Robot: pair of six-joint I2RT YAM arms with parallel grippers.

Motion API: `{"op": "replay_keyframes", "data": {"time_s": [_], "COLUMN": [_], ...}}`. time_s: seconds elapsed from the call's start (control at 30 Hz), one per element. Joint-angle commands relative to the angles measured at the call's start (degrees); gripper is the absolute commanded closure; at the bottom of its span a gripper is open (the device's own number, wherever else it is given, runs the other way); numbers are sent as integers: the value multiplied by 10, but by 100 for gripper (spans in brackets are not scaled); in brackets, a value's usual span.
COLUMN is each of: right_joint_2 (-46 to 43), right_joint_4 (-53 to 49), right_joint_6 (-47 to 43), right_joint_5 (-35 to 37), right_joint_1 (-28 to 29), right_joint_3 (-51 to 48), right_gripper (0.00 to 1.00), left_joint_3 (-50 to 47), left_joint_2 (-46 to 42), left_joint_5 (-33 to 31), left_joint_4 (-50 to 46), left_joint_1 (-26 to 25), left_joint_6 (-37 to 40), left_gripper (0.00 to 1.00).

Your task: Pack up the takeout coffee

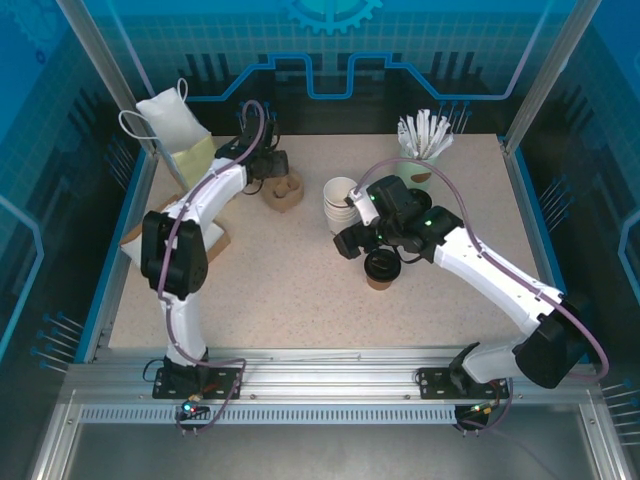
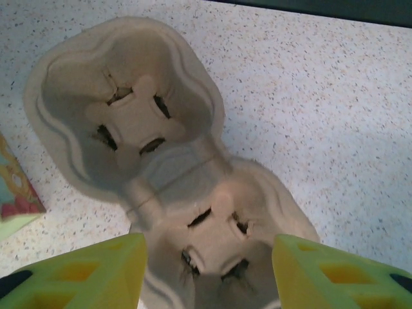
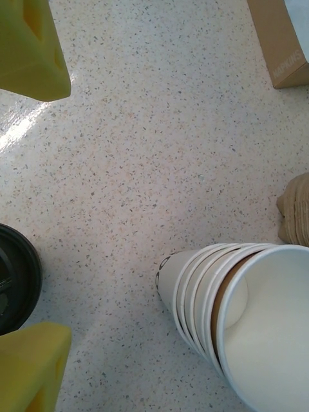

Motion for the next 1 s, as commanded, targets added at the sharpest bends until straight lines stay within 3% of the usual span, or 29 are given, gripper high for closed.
{"op": "replay_keyframes", "data": {"time_s": [0.0,0.33,0.97], "right_joint_2": [7,21,30], "right_joint_4": [7,10,10], "right_joint_6": [-9,-14,-9], "right_joint_5": [3,-4,-16], "right_joint_1": [5,5,5], "right_joint_3": [-5,-6,-8], "right_gripper": [10,10,9], "left_joint_3": [55,126,176], "left_joint_2": [37,103,146], "left_joint_5": [-39,-56,-69], "left_joint_4": [-65,-97,-120], "left_joint_1": [2,2,3], "left_joint_6": [-35,-66,-69], "left_gripper": [46,46,50]}}
